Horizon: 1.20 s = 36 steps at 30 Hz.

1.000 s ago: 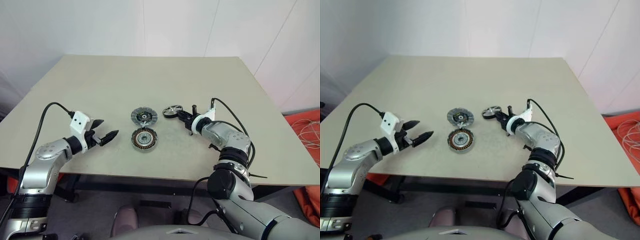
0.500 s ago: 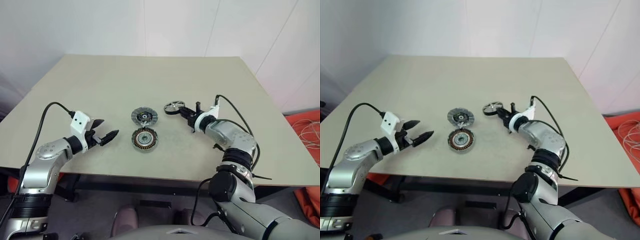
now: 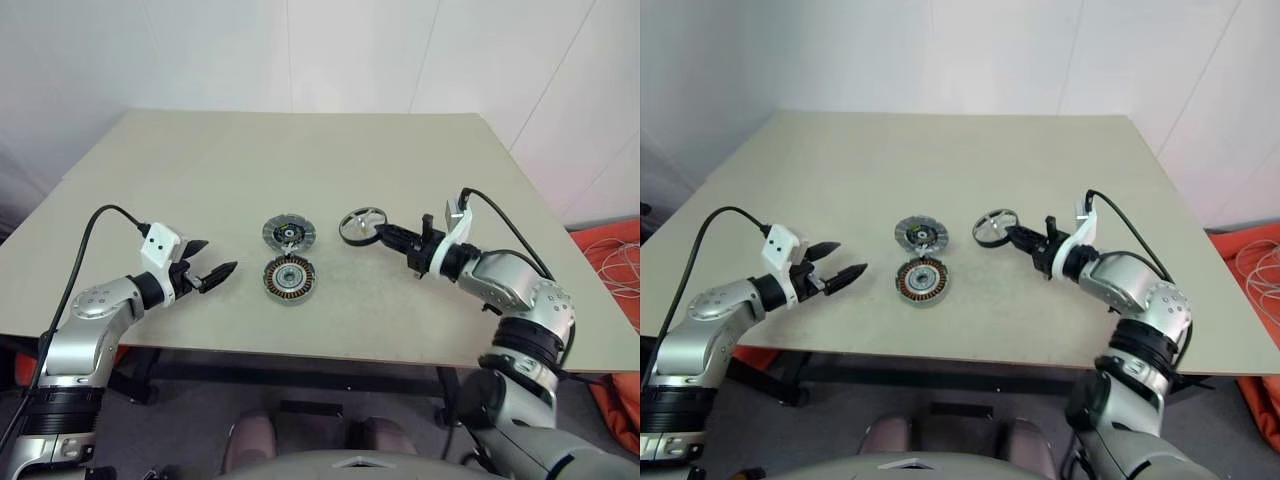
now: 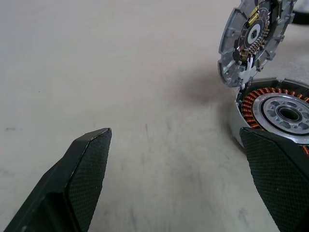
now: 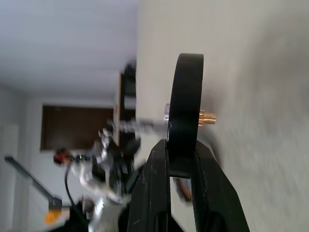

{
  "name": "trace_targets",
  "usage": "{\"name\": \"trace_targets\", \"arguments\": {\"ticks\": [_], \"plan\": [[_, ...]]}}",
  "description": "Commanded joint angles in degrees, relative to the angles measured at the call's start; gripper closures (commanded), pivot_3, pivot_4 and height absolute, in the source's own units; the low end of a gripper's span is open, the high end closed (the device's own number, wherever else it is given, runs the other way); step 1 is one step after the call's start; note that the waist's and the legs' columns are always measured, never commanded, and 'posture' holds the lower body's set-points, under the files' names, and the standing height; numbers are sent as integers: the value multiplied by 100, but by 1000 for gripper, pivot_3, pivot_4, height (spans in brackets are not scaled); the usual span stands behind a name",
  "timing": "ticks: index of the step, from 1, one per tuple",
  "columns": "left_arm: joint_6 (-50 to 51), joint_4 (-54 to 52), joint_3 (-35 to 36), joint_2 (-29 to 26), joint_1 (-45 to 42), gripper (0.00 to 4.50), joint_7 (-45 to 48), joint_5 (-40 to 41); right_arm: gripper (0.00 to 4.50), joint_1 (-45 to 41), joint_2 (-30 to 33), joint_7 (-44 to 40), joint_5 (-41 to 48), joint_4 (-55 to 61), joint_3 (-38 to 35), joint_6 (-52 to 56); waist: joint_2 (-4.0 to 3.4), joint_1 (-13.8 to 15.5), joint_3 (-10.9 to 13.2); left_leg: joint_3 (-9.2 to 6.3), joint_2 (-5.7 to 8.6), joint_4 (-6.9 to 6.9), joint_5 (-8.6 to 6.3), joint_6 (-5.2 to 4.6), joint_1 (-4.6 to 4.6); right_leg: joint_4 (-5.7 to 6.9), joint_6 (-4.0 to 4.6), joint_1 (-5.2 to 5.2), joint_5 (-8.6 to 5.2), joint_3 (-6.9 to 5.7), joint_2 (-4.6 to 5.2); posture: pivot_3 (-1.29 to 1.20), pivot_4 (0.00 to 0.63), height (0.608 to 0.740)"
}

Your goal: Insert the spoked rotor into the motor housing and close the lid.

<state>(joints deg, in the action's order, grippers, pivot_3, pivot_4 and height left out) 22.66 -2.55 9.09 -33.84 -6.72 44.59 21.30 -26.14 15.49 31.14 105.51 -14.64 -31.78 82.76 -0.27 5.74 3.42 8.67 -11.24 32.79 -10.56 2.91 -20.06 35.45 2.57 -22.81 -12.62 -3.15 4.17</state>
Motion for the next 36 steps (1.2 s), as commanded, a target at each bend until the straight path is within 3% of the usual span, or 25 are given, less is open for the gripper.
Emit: {"name": "trace_targets", "arguments": {"ticks": [1,10,14,26,36], "plan": [[-86,-94,56,-61,-84,0,11,8,4243,58,452,-405,749,362,701,-44,0,-13,0,0,0,1,0,0,0,0,-1,0,0,0,0,0,0,740],[-83,-95,12,-32,-103,0,-38,-18,4243,-137,748,-1946,749,112,1771,100,5,-3,-3,-5,0,13,1,0,-14,-1,-4,0,-1,-3,0,0,0,740],[-36,-129,-6,-31,-83,0,-96,-45,4243,-468,292,-1473,749,-166,1916,-168,7,6,-4,-6,-2,15,-2,-4,-17,2,-3,-3,0,-5,0,0,0,740],[42,-322,82,-75,63,0,-202,14,4243,-915,185,-1205,749,-1177,2684,36,9,7,-5,-7,-2,19,-2,-4,-22,4,-2,-3,0,-6,1,0,0,740],[82,-455,135,-70,149,0,-310,49,4243,-1162,-136,-727,749,-1461,2593,-483,12,8,-6,-7,-2,20,-2,-4,-26,5,-2,-5,0,-6,1,0,0,740]]}}
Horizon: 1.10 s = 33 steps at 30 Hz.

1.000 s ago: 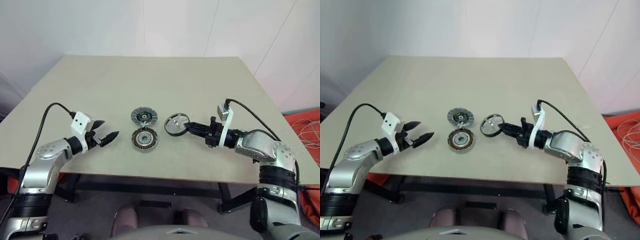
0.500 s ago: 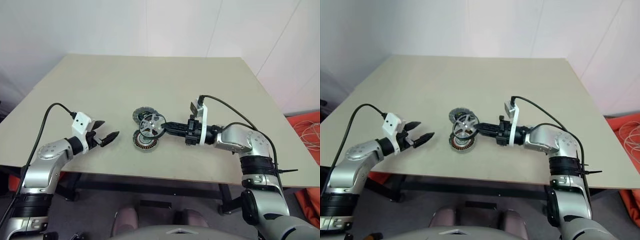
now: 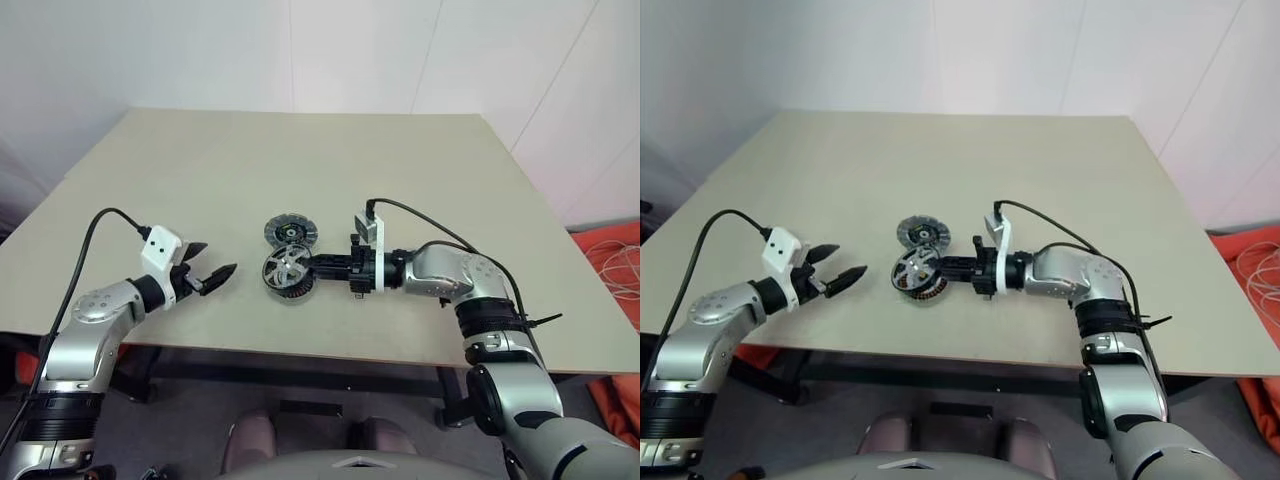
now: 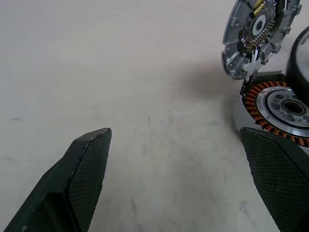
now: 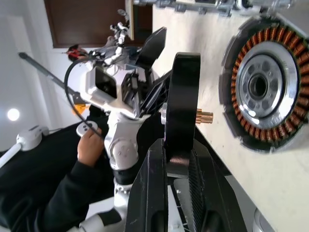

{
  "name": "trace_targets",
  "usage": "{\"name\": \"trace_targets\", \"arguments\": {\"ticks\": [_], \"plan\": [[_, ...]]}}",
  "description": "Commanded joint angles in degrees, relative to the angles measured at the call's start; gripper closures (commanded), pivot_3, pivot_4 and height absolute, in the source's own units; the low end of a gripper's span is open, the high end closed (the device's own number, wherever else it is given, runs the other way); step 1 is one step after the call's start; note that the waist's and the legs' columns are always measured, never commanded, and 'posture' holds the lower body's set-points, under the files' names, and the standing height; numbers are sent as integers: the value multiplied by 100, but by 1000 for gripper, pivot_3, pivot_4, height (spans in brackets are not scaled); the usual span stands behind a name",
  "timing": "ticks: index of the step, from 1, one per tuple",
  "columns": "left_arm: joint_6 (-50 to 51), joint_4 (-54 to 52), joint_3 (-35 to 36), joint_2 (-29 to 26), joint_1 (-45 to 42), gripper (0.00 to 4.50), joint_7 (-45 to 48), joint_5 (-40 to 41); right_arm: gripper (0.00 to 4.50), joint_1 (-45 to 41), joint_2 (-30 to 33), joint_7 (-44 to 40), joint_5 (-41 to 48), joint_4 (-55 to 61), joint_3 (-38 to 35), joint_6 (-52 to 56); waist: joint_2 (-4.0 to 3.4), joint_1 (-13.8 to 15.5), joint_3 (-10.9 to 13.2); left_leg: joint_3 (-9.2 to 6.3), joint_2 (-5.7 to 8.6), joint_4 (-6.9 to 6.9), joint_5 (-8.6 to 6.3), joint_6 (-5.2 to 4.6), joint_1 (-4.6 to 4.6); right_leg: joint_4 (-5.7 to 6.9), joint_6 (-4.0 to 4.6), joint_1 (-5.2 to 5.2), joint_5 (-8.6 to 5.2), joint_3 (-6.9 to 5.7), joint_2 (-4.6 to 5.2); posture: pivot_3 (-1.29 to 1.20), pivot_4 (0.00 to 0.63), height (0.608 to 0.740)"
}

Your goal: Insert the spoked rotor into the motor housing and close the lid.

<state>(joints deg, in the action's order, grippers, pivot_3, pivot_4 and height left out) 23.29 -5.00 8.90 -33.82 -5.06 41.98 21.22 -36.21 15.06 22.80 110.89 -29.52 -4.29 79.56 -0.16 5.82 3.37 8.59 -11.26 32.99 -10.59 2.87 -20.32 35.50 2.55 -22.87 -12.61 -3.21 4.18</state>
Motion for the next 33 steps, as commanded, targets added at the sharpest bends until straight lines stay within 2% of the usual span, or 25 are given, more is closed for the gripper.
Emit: {"name": "trace_targets", "arguments": {"ticks": [1,14,33], "plan": [[22,-219,155,-66,-9,0,-56,57,4243,-145,-127,136,211,31,-166,-203,0,-2,0,0,0,0,0,0,0,0,0,0,0,0,0,0,0,740],[38,-190,123,-54,-55,0,-76,54,4243,-37,-435,339,180,129,-106,-654,0,-15,0,0,-1,0,0,0,0,2,0,-3,0,0,-1,0,0,740],[94,-231,88,-17,-72,0,-105,82,4243,11,-502,188,-326,205,-120,-675,1,-17,0,0,-1,0,0,0,0,3,0,-3,0,0,0,0,0,740]]}}
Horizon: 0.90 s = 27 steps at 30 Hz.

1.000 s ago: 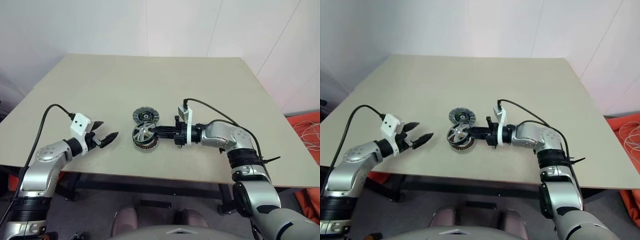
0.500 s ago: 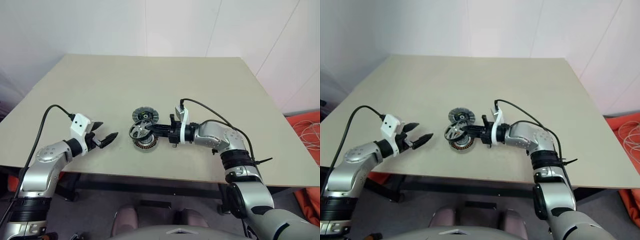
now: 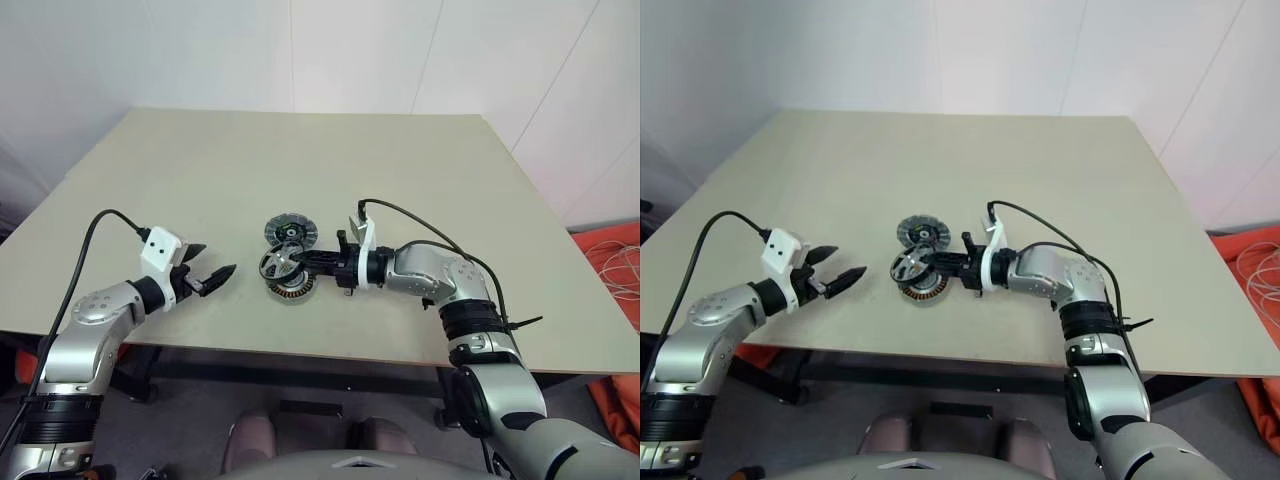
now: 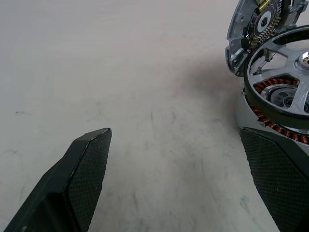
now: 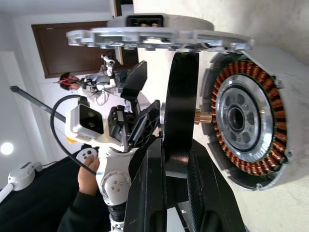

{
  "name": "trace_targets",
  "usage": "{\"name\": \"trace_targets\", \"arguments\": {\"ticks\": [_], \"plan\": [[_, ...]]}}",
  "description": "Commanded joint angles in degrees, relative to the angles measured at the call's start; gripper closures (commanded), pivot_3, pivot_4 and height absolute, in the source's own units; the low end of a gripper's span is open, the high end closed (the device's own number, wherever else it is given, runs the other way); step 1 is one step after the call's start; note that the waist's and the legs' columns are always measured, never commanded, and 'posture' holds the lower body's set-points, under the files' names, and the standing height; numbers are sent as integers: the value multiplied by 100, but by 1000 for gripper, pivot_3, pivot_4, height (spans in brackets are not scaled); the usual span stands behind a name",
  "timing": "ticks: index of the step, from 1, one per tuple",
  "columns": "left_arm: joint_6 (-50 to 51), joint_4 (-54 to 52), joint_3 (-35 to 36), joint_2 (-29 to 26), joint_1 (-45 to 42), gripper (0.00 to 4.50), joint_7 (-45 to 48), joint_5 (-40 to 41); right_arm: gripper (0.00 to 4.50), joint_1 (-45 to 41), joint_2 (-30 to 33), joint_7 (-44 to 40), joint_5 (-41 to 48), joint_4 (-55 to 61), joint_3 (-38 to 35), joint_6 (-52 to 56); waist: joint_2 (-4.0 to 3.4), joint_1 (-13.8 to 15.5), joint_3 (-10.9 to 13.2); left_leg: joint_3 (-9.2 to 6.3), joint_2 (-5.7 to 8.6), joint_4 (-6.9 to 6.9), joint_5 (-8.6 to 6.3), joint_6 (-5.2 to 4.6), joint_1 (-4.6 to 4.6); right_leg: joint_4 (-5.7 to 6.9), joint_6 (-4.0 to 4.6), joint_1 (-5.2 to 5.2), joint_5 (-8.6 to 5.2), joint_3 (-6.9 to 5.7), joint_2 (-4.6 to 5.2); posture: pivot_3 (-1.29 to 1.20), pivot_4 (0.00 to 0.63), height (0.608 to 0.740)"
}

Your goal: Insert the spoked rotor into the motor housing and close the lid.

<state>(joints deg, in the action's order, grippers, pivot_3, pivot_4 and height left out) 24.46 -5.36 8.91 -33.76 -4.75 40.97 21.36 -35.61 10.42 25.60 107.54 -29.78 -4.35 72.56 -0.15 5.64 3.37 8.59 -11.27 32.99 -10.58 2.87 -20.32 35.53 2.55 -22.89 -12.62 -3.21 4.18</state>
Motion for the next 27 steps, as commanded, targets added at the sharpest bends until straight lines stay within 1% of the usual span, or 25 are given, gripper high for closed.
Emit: {"name": "trace_targets", "arguments": {"ticks": [1,2,4,8,11,12,14,18,22,25,27], "plan": [[-24,-195,86,-21,-102,0,-4,68,4243,-47,-35,-112,20,244,-115,48,0,0,0,0,0,0,0,0,0,0,0,0,0,0,0,0,0,740],[-27,-192,85,-19,-103,0,-3,66,4243,-45,-30,-113,-11,265,-117,46,0,-1,0,0,0,0,0,0,0,0,0,0,0,0,0,0,0,740],[-32,-178,83,-17,-113,0,0,63,3499,-54,-15,-167,20,270,-116,105,0,-1,0,0,0,0,0,0,0,0,0,0,0,0,0,0,0,740],[-54,-152,61,2,-132,0,-2,48,2203,-38,-9,-40,-9,358,-143,8,0,-1,0,0,0,0,0,0,0,0,0,0,0,0,0,0,0,740],[-67,-138,43,21,-142,0,5,38,1106,-21,3,-23,78,462,-129,14,1,-1,0,0,0,0,0,0,0,0,0,0,0,0,0,0,0,740],[-69,-138,40,25,-142,0,8,38,817,-11,14,-12,115,503,-121,20,1,-1,0,0,0,0,0,0,1,0,0,0,0,0,0,0,0,740],[-75,-135,38,30,-143,0,10,33,32,7,35,84,171,580,-122,-25,1,0,0,0,0,0,0,0,0,1,0,0,0,0,0,0,0,740],[-85,-90,5,41,-186,0,26,21,8,11,215,338,466,779,-148,-142,1,4,0,0,1,0,0,0,1,0,0,1,0,0,0,0,0,740],[-110,-35,-54,76,-240,0,34,-1,8,96,403,440,546,905,-221,-123,2,4,-1,0,1,1,0,0,2,0,-1,2,0,0,0,0,0,740],[-123,1,-80,95,-282,0,50,-12,8,181,683,428,546,1062,-255,31,2,16,-1,0,2,2,0,0,-1,0,-1,2,0,0,0,0,0,740],[-137,35,-86,94,-302,0,65,-19,8,193,1077,230,485,1400,-152,211,2,16,-1,0,3,2,0,0,-3,-1,-2,2,1,0,1,0,0,740]]}}
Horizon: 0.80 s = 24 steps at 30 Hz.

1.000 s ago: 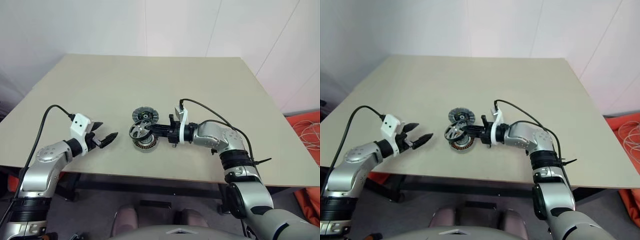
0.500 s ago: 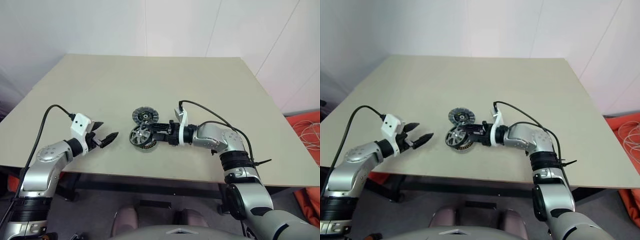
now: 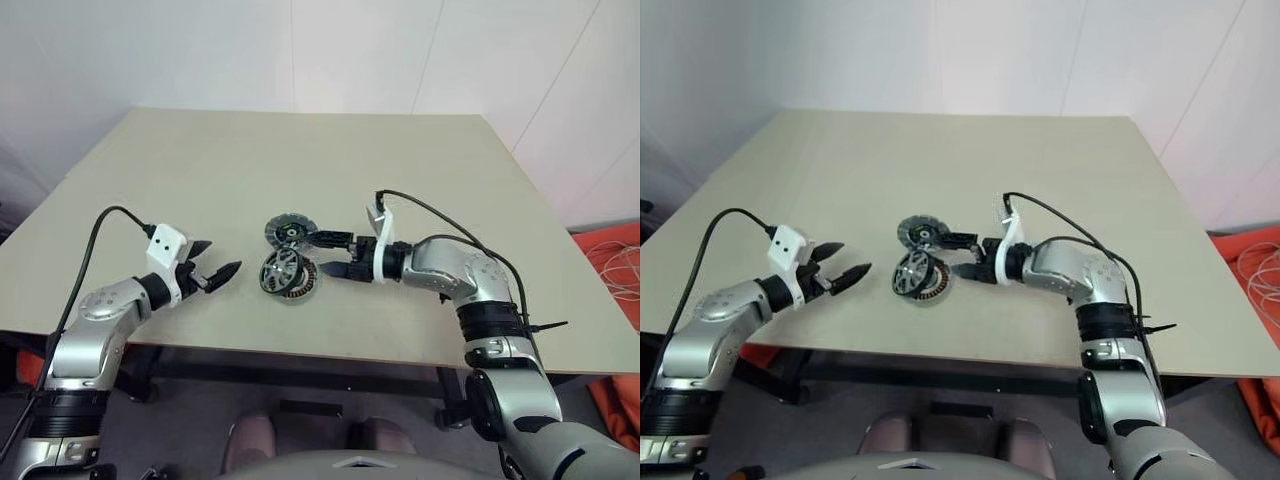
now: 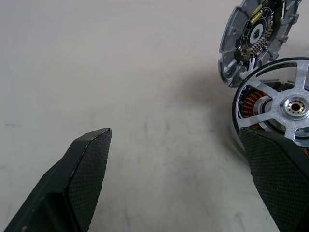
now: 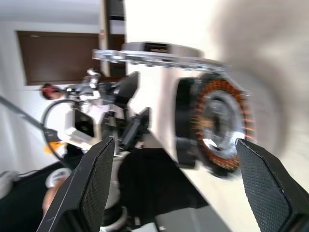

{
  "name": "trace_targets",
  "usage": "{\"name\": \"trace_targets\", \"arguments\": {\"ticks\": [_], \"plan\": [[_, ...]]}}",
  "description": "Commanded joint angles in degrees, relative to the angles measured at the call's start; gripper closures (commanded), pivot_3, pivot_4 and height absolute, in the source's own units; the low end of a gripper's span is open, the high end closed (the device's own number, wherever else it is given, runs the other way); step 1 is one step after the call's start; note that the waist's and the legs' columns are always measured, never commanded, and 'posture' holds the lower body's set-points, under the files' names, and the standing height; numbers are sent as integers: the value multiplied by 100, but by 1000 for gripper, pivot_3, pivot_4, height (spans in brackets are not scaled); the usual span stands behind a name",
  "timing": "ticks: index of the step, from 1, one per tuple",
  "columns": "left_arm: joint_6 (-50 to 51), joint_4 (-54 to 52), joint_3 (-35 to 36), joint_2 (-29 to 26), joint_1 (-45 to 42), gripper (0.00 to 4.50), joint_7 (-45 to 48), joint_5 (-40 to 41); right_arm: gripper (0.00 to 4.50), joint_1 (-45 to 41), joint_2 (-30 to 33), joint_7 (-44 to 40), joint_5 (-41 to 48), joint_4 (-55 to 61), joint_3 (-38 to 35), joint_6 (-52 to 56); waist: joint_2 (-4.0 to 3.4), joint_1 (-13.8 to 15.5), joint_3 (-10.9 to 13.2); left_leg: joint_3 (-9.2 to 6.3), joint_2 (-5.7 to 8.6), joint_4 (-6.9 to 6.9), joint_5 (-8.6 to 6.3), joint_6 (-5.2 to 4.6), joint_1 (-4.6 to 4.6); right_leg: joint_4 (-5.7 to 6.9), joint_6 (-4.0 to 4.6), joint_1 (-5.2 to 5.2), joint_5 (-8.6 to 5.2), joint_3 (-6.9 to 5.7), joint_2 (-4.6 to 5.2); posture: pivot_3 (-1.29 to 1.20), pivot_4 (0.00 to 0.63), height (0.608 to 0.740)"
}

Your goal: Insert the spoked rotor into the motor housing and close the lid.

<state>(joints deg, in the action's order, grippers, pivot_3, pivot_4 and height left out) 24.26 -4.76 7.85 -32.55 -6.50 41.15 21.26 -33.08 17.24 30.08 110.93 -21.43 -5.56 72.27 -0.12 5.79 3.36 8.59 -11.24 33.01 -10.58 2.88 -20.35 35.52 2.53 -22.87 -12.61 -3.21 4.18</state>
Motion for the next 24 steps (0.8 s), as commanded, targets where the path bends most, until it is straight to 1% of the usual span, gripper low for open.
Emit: {"name": "trace_targets", "arguments": {"ticks": [1,2,5,6,8,9,11,14,15,18,21,22,24], "plan": [[-128,-2,19,-30,-138,0,56,-11,8,-87,635,-400,16,819,44,381,-2,7,1,-1,0,1,0,0,-1,0,0,-1,0,0,0,0,0,740],[-140,22,20,-39,-145,0,70,-13,8,-142,878,-639,-218,1103,137,565,-3,12,1,-1,2,2,0,0,-8,0,-1,-6,0,0,0,0,0,740],[-188,120,52,-92,-158,0,131,-21,8,-423,1505,-1747,-1533,2140,564,882,-2,2,1,-4,22,4,0,0,-30,-1,-6,-7,1,0,-2,0,0,740],[-205,155,57,-119,-155,0,160,-33,8,-564,1601,-2149,-1935,2410,689,792,-2,-11,1,-4,22,3,0,0,-31,-1,-6,-8,1,0,-2,0,0,740],[-232,186,57,-161,-134,0,212,-48,8,-803,1637,-2722,-2460,2620,859,632,3,-17,-1,-4,18,3,2,3,-30,0,-7,-11,1,-1,-7,0,0,740],[-239,199,55,-174,-131,0,231,-50,186,-909,1617,-2948,-2716,2659,944,554,3,-11,-1,-4,17,3,2,4,-30,-1,-7,-11,1,-1,-8,0,0,740],[-260,231,51,-186,-131,0,254,-51,618,-1208,1577,-3487,-3366,2789,1306,397,3,16,-2,-5,20,4,2,3,-33,-2,-6,-12,0,-2,-5,0,0,740],[-290,248,31,-151,-131,0,232,-59,1603,-1620,1239,-4132,-4143,2715,1809,139,4,16,-2,-7,20,12,2,3,-32,-2,-6,-20,2,-1,1,0,0,740],[-299,243,24,-126,-128,0,213,-57,2022,-1688,1106,-4323,-4381,2639,1954,54,5,15,-2,-8,20,13,2,3,-35,1,-4,-23,3,-1,1,0,0,740],[-320,185,12,-39,-60,0,141,-49,3078,-1841,675,-4829,-5253,2273,2520,-290,8,14,-3,-11,17,12,2,2,-37,5,2,-23,4,-2,0,0,0,740],[-299,82,15,10,11,0,92,-32,4120,-1955,525,-5322,-6130,2073,3099,-651,13,16,0,-12,12,13,0,0,-38,5,28,-23,19,-1,2,0,0,740],[-293,44,44,12,46,0,74,-20,4474,-1973,409,-5440,-6304,1982,3157,-732,17,19,3,-13,7,15,0,-1,-40,5,28,-23,19,-1,2,0,0,740],[-298,-1,100,-8,109,0,53,-6,4474,-1999,273,-5697,-6703,1861,3344,-959,19,4,4,-14,4,18,0,-1,-41,5,29,-23,20,-1,2,0,0,740]]}}
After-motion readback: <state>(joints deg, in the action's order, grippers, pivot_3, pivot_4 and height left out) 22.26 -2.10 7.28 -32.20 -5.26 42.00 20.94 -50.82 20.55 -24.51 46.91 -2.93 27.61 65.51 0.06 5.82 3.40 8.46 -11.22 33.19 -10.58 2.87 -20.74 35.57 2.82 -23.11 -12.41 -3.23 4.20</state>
